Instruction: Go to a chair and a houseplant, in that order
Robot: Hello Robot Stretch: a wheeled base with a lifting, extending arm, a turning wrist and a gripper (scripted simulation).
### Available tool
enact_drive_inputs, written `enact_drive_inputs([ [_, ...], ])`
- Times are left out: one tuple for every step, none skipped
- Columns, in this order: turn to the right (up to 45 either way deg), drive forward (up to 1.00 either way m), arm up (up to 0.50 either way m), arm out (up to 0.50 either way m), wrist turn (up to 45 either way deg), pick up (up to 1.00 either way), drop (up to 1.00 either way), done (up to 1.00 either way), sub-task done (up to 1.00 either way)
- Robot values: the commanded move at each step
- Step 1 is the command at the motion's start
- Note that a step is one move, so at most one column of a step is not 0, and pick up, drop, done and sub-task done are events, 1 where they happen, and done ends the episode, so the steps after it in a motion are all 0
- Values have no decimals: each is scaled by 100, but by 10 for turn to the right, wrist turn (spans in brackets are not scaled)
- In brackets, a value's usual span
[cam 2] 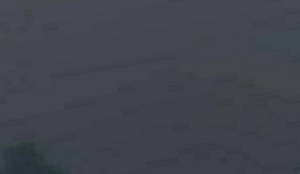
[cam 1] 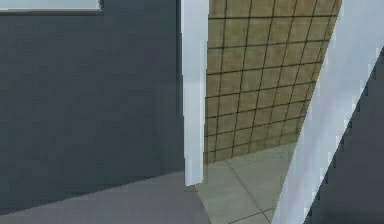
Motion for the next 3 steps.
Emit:
enact_drive_inputs([
  [-450,0,0,0,0,0,0,0,0],
  [-450,0,0,0,0,0,0,0,0],
  [-180,0,0,0,0,0,0,0,0],
])
